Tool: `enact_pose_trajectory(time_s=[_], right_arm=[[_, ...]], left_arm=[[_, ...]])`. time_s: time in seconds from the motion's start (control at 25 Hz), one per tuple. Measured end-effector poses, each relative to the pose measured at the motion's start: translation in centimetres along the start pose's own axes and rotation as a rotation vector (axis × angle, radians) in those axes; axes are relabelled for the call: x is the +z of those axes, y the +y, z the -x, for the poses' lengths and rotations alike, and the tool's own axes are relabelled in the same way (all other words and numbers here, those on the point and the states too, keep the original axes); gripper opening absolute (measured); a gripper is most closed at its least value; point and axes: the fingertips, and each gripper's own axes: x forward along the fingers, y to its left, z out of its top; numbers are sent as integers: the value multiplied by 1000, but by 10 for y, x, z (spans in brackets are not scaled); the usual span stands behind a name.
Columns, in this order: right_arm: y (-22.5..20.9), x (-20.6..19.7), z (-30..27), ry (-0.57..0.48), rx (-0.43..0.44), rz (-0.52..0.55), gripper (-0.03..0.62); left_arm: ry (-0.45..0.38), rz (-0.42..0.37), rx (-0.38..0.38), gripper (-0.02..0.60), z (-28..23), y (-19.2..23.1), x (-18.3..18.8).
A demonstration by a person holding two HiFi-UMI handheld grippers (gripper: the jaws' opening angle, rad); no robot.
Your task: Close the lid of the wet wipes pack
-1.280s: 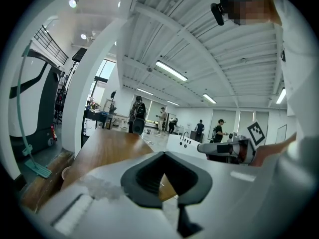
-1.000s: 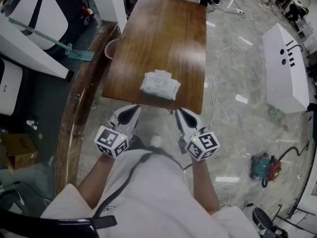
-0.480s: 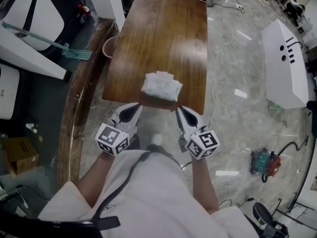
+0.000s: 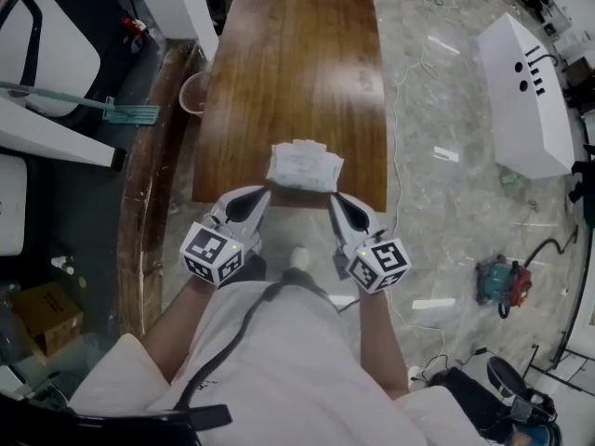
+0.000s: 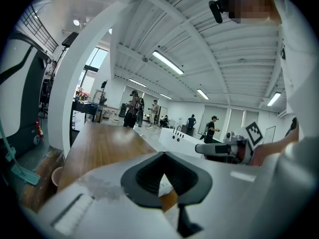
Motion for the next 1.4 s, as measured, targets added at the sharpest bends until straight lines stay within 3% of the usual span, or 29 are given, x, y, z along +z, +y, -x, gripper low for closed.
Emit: enact_pose_trajectory(time_s=[0.36,0.8,1.2,1.4], right_arm=[[-39,-5,-27,44,-59,58,8],[-82,-22,-72,141,-42,122,10],[-111,-58,-109,245,27,99,123],[-122,-73,-128,302,53,150,151]], left_arm=[[82,-9,-45,2,-36,23,-17],[148,10,-59,3,-84,45,-44],[176,40,-51,3,-114,55,-70],[181,55,-32,3,-116,62,-76]])
